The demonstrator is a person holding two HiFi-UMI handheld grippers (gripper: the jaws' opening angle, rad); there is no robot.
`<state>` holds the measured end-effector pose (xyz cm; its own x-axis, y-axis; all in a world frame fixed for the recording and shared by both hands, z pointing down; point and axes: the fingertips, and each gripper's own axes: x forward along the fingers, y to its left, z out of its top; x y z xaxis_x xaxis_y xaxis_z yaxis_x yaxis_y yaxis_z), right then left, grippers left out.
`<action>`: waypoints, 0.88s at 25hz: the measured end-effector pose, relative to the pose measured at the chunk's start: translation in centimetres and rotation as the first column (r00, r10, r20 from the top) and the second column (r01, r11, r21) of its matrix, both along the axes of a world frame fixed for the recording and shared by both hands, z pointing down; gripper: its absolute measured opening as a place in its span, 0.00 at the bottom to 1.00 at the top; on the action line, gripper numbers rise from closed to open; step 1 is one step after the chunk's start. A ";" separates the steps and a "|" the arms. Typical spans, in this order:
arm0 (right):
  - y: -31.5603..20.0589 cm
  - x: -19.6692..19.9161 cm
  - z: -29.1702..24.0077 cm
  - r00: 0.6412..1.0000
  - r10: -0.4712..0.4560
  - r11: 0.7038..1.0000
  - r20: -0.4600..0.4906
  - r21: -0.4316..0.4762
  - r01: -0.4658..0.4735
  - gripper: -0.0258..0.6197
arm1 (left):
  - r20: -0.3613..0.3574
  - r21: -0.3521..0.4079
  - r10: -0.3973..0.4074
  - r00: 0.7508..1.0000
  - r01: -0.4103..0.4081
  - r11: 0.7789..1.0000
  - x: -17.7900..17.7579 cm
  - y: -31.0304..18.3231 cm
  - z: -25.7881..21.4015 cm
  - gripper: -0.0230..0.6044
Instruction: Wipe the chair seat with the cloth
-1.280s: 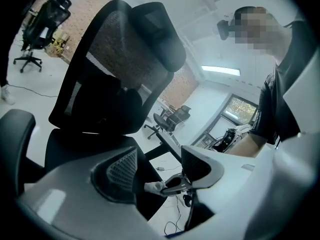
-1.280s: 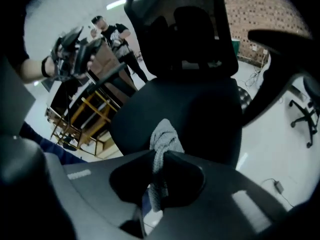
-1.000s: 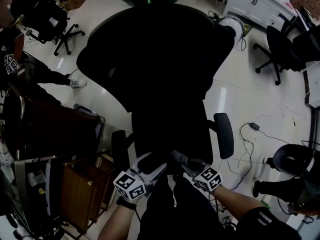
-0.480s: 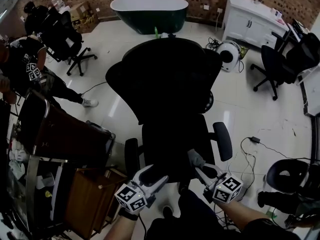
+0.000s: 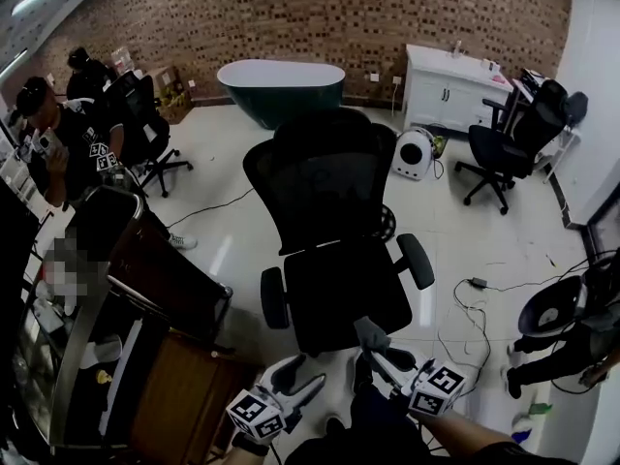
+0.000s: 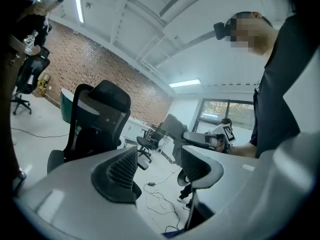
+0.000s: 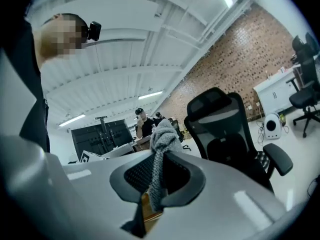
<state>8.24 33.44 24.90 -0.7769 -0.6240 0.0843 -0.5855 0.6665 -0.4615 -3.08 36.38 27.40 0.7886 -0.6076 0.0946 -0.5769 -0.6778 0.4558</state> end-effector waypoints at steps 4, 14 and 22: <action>5.7 -0.3 -3.3 1.000 0.001 1.000 0.008 0.027 -0.001 0.09 | 0.005 0.000 0.037 0.999 -0.037 0.999 -0.7 6.4 -0.5 0.51; 11.7 1.4 -7.3 1.000 -0.006 0.992 -0.008 0.124 0.006 0.09 | -0.028 0.102 0.010 1.000 -0.007 0.995 0.0 11.6 -4.8 0.51; 14.3 3.4 -9.4 0.998 -0.049 0.985 -0.038 0.165 0.055 0.09 | -0.045 0.155 -0.012 0.999 0.018 0.988 2.6 13.6 -8.3 0.51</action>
